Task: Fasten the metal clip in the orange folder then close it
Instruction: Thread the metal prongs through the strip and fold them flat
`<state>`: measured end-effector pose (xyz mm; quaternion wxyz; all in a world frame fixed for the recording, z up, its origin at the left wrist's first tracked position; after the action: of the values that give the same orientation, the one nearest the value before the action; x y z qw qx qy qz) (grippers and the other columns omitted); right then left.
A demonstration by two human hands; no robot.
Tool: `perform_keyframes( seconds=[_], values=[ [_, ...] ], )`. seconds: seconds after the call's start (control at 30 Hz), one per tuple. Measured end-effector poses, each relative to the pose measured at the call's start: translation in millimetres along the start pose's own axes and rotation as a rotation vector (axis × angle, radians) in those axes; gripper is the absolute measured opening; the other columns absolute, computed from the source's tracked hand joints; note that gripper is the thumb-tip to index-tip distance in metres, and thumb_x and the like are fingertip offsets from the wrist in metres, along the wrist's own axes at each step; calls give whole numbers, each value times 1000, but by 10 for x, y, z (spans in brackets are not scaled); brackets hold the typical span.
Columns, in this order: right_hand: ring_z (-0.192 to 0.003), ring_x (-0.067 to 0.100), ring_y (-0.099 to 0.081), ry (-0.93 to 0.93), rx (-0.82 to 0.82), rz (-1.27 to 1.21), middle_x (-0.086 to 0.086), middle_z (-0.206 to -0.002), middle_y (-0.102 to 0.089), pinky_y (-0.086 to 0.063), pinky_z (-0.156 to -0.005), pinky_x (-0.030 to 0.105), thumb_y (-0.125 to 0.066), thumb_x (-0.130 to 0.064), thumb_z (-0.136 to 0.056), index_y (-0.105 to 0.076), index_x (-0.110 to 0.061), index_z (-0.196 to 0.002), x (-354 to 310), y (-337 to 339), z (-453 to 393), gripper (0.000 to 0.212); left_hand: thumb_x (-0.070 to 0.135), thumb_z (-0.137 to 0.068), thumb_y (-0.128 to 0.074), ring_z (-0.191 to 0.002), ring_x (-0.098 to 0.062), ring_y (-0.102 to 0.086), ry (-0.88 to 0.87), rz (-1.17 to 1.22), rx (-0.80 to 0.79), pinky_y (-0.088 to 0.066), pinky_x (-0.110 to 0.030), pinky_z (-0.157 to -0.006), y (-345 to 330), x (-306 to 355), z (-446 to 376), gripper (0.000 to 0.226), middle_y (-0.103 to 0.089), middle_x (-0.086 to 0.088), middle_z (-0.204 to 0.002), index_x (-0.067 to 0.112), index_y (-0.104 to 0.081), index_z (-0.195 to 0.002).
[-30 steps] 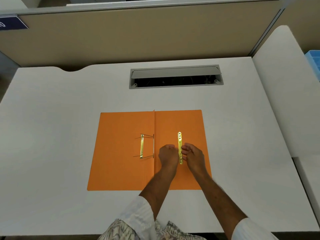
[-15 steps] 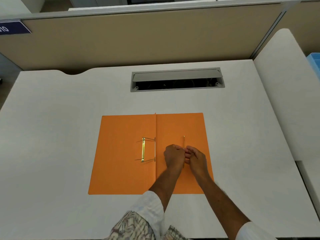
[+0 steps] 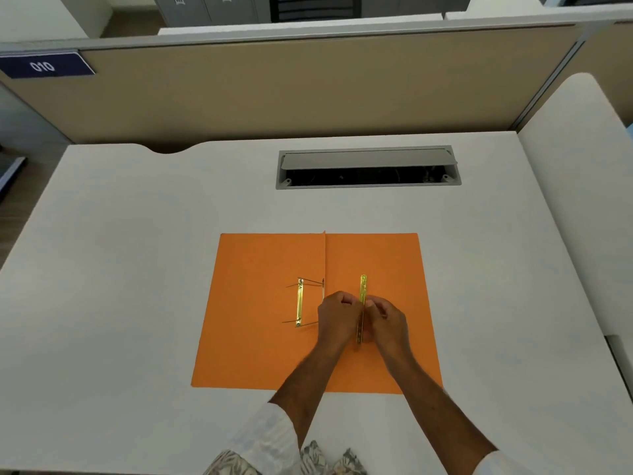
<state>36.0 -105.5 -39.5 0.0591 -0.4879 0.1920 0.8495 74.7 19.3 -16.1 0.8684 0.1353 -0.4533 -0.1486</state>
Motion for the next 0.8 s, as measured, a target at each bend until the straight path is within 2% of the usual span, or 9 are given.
perform_keyframes(
  seconds=[0.07, 0.13, 0.23, 0.27, 0.33, 0.4, 0.47, 0.57, 0.8],
  values=[
    [-75, 17, -68, -11, -43, -49, 3, -87, -74, -57, -63, 31, -59, -23, -97, -73, -17, -104, -62, -100, 28, 17, 25, -83, -68, -65, -7, -67, -7, 41, 10, -50, -17, -54, 141, -68, 22, 10, -72, 5, -73, 17, -73, -82],
    [-71, 17, -67, -27, -83, -85, 6, -83, -74, -55, -59, 29, -63, -20, -95, -74, -15, -98, -124, -227, 47, 12, 20, -85, -66, -75, -19, -73, -5, 107, 8, -61, -30, -66, 291, -145, 27, 9, -76, -3, -80, 14, -73, -86],
    [-62, 13, -65, -26, -132, -101, 11, -79, -73, -52, -51, 25, -65, -16, -93, -73, -10, -94, -209, -396, 74, 10, 11, -87, -63, -83, -28, -75, -31, 133, 14, -63, -45, -77, 497, -199, 29, 11, -76, -11, -88, 11, -73, -92],
    [-59, 11, -65, -23, -145, -102, 11, -77, -72, -52, -49, 24, -66, -15, -93, -73, -10, -93, -233, -454, 89, 10, 10, -87, -63, -81, -26, -75, -42, 130, 22, -64, -44, -75, 564, -210, 31, 11, -76, -11, -86, 13, -73, -91],
    [-58, 13, -66, -27, -166, -116, 10, -75, -71, -53, -48, 26, -66, -14, -92, -74, -10, -91, -267, -564, 118, 9, 13, -87, -66, -71, -11, -74, -69, 107, 48, -63, -29, -65, 688, -228, 36, 8, -76, -4, -80, 19, -72, -87],
    [-61, 17, -67, -32, -172, -121, 12, -76, -72, -57, -52, 32, -67, -14, -92, -74, -10, -89, -300, -665, 135, 8, 17, -87, -68, -62, 4, -69, -101, 79, 73, -51, -9, -51, 799, -222, 55, 9, -73, 7, -75, 26, -70, -84],
    [-62, 19, -68, -34, -173, -122, 13, -79, -73, -60, -55, 34, -68, -14, -91, -75, -10, -90, -333, -743, 142, 8, 22, -87, -68, -64, 12, -65, -130, 35, 90, -45, -3, -49, 890, -206, 60, 6, -69, 14, -75, 28, -70, -87],
    [-65, 22, -72, -45, -204, -148, 12, -81, -76, -60, -57, 34, -69, -14, -90, -75, -9, -93, -373, -868, 163, 9, 30, -87, -69, -65, 8, -66, -161, -37, 87, -46, -4, -51, 1027, -206, 43, 14, -67, 17, -78, 23, -73, -98],
    [-70, 25, -73, -54, -305, -143, 18, -84, -76, -60, -61, 35, -70, -17, -91, -75, -6, -97, -440, -1080, 147, 14, 32, -86, -73, -72, -8, -68, -167, -108, 124, -56, -26, -59, 1157, -282, -49, 19, -69, 10, -83, 21, -74, -102]
  ],
)
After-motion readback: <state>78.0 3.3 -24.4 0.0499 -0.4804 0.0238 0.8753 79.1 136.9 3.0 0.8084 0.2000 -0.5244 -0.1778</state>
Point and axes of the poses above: each hand's wrist, its own z-axis away from the middle knuckle, its own y-axis out of the back of the hand, x = y × z, the point moved 5 cm from there along -z, towards the middle knuckle
